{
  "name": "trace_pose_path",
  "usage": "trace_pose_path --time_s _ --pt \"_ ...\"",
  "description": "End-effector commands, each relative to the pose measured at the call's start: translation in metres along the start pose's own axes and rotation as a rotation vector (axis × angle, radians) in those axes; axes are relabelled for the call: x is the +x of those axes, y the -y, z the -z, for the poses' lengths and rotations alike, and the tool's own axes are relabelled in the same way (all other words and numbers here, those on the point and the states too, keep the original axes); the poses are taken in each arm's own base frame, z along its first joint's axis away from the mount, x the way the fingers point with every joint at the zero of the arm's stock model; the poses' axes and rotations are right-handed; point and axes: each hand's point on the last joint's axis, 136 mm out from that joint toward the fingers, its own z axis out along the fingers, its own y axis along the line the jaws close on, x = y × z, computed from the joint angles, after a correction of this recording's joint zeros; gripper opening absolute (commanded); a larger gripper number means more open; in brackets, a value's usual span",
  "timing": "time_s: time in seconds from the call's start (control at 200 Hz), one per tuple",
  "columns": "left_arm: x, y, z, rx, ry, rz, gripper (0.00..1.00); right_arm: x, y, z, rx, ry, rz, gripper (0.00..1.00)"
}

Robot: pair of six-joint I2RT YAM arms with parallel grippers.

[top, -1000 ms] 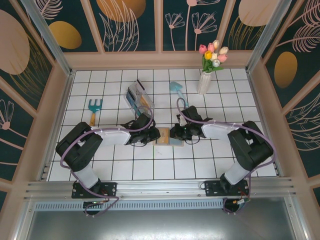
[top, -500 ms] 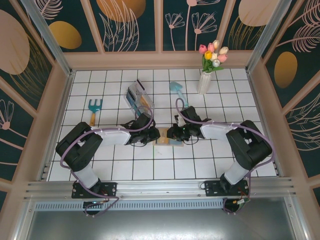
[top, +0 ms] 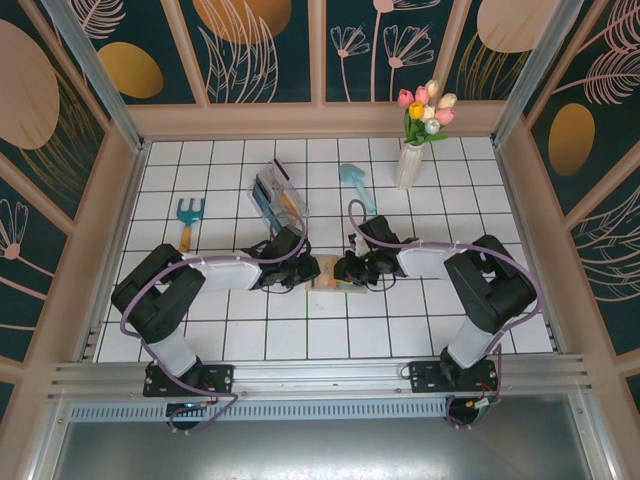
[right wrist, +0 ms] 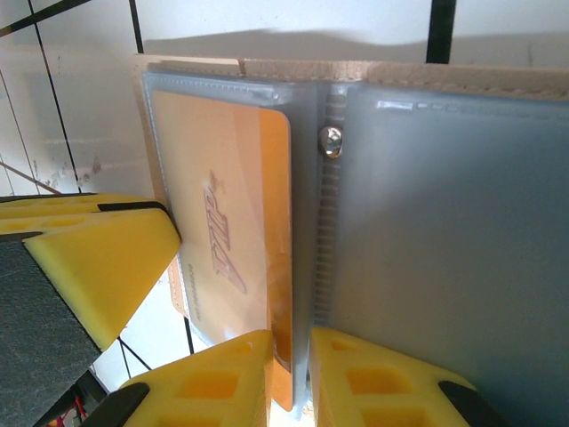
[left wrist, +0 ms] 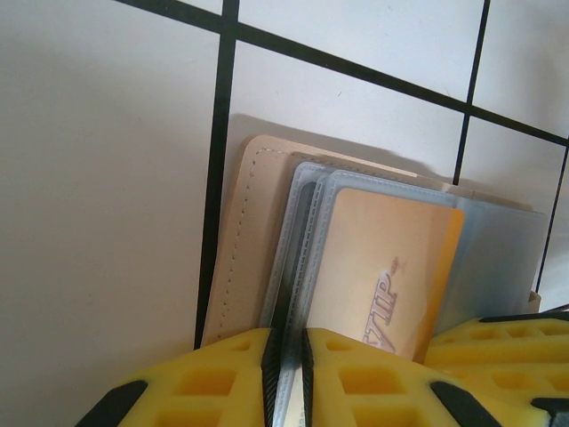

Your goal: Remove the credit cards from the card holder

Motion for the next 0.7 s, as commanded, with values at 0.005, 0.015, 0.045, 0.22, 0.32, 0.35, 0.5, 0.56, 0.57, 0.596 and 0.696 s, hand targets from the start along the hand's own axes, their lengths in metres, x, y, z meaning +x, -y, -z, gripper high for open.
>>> trace_pose_path --time_s 0.005,0.015,0.045,0.22,0.32,0.35,0.5,0.56,0.57,0.596,0.696 --pt "0.015 -0.039 -0.004 -0.137 -0.043 0.004 0.18 0.0008 -0.0034 -0.0043 -0.02 -0.008 0.008 0.19" --pt "0.015 -0.0393 -0.004 -0.138 -0.043 0.004 0.18 0.0005 -0.0034 -0.0041 -0.022 -0.007 0.008 0.19" --pt "0.0149 -0.0394 -0.0041 -0.138 -0.042 0.004 0.18 0.0003 -0.0045 -0.0042 -0.029 -0.006 0.009 0.18" --pt "0.0155 -0.0404 -0.0038 -0.14 -0.042 0.005 0.18 -0.001 -0.0069 -0.0035 -0.036 0.002 0.015 0.13" --pt "0.0151 -0.0401 -0.0035 -0.139 -0.041 0.004 0.18 -0.0024 -0.0057 -0.0023 -0.033 0.008 0.012 0.12" --pt "0.0151 -0.0402 -0.0035 -0.139 -0.041 0.004 0.18 -0.0026 -0.0061 -0.0025 -0.036 0.008 0.012 0.12" --pt "0.0157 -0.0407 -0.0038 -0.139 -0.043 0.007 0.18 -0.0023 -0.0067 -0.005 -0.046 0.0 0.01 0.13" --pt "0.0156 -0.0408 -0.0039 -0.139 -0.043 0.005 0.18 -0.0024 -0.0063 -0.0056 -0.046 -0.002 0.009 0.15" --pt "0.0156 -0.041 -0.0039 -0.139 -0.043 0.006 0.18 -0.0023 -0.0057 -0.006 -0.045 -0.002 0.007 0.15" --pt "0.0161 -0.0421 -0.0038 -0.142 -0.044 0.006 0.18 -0.0019 -0.0053 -0.0067 -0.043 -0.005 0.007 0.15" --pt "0.0168 -0.042 -0.0046 -0.142 -0.047 0.005 0.18 -0.0018 -0.0034 -0.0084 -0.04 -0.01 0.002 0.16"
